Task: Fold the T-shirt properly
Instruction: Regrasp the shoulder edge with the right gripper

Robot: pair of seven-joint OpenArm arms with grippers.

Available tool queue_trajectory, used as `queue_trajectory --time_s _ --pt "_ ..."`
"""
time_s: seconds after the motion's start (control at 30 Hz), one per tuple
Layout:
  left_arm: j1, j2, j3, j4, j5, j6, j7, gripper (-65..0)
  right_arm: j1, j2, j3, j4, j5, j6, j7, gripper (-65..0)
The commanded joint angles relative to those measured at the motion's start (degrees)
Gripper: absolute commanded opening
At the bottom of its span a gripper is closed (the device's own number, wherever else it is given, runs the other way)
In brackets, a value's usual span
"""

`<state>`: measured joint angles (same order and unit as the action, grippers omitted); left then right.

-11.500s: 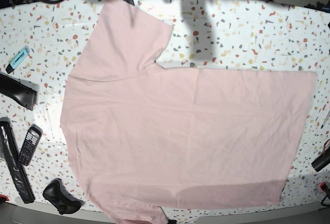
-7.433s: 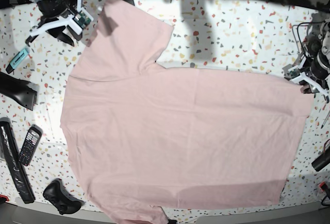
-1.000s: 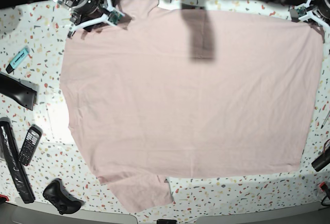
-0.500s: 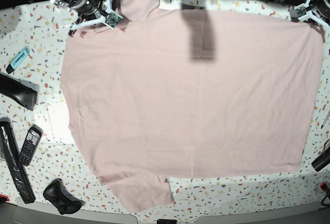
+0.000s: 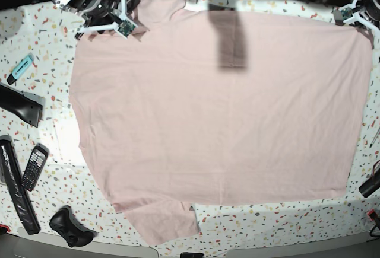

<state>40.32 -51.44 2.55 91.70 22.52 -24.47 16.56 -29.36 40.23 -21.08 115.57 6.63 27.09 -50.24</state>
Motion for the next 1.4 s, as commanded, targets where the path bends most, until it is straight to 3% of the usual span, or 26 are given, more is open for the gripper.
queue_trajectory --time_s 0.0,0.13,0.3,0.47,0.73,1.0,1.1,1.17,1.27,1.37 --pt "0.5 -0.8 -0.3 0.2 0.0 -0.9 0.6 -65.0 -0.2 0.5 0.1 0.8 2.3 0.6 -1.4 -42.6" --pt "0.5 -0.8 -0.3 0.2 0.0 -0.9 0.6 -65.0 -0.2 0.5 0.1 0.8 6.9 2.3 -3.3 -42.6" --pt "0.5 -0.8 -0.3 0.2 0.0 -0.9 0.6 -65.0 -0.1 0.2 0.1 -1.4 6.6 2.4 -1.3 -42.6" --pt "0.5 -0.8 -0.3 0.2 0.0 -0.9 0.5 -65.0 0.9 -1.4 0.1 -7.2 0.7 2.4 4.4 -42.6" --pt "0.5 -0.8 -0.3 0.2 0.0 -0.9 0.3 -65.0 4.6 -7.2 0.0 -9.0 -5.4 2.6 5.0 -42.6" --pt "0.5 -0.8 -0.3 0.2 0.0 -0.9 0.4 -65.0 4.7 -7.4 0.0 -9.0 -13.6 5.5 4.8 -42.7" --pt "0.5 -0.8 -0.3 0.2 0.0 -0.9 0.4 -65.0 4.7 -7.4 0.0 -9.0 -14.0 5.5 3.8 -42.8" --pt "0.5 -0.8 -0.3 0.2 0.0 -0.9 0.5 -65.0 4.7 -7.4 0.0 -9.0 -14.0 5.5 2.6 -46.9" --pt "0.5 -0.8 -0.3 0.2 0.0 -0.9 0.6 -65.0 4.6 -7.3 0.0 -9.0 -14.0 5.6 1.7 -62.5" --pt "0.5 -0.8 -0.3 0.2 0.0 -0.9 0.6 -65.0 4.5 -7.4 0.0 -9.0 -14.0 5.6 1.8 -65.0"
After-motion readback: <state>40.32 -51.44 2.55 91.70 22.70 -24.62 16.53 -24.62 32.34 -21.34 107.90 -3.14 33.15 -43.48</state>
